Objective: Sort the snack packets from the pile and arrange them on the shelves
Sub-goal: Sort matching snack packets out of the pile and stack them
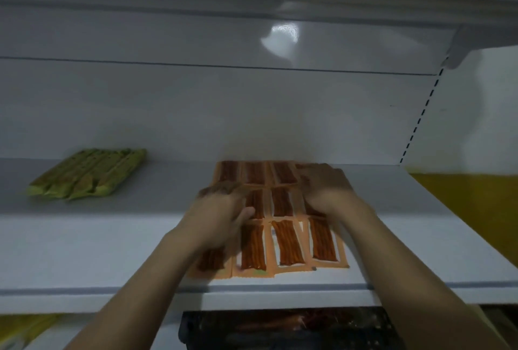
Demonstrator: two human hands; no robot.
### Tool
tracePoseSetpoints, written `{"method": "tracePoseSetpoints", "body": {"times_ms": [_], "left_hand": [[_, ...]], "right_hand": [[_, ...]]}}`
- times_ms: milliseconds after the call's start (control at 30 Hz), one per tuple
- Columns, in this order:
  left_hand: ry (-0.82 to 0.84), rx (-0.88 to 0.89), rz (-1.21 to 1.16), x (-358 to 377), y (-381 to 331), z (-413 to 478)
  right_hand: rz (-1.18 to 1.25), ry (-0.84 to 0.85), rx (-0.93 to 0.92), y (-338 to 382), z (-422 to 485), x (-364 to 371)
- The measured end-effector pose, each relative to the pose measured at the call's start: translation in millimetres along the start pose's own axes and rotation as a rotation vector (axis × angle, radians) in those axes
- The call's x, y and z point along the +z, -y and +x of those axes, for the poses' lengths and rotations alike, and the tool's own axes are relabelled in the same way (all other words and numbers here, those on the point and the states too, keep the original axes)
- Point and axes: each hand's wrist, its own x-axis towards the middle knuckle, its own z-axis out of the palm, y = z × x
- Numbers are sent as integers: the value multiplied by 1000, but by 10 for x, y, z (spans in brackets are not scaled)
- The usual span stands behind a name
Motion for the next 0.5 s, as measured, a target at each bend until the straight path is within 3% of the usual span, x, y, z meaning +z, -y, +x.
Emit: {"method": "tracePoseSetpoints", "body": {"times_ms": [133, 500], "left_hand": [[107, 22, 65, 87, 109, 562], [184, 126, 74, 182, 257, 1026]], "right_hand": [[-42, 181, -63, -19, 427, 118], [-51, 192, -28, 46, 790, 269]]}}
